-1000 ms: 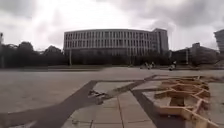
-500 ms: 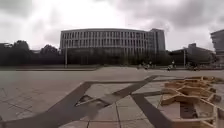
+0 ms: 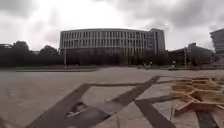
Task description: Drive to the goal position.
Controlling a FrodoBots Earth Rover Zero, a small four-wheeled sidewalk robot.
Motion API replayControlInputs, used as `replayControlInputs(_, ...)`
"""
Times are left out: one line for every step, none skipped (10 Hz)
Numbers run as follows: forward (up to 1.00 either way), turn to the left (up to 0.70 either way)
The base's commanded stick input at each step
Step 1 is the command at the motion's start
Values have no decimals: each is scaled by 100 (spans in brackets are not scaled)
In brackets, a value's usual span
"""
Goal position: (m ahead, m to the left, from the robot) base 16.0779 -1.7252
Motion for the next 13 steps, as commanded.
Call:
replayControlInputs(70,-20)
replayControlInputs(70,-34)
replayControlInputs(70,-34)
replayControlInputs(70,-34)
replayControlInputs(70,-34)
replayControlInputs(70,-10)
replayControlInputs(70,0)
replayControlInputs(70,0)
replayControlInputs(70,0)
replayControlInputs(70,0)
replayControlInputs(70,0)
replayControlInputs(70,0)
replayControlInputs(70,0)
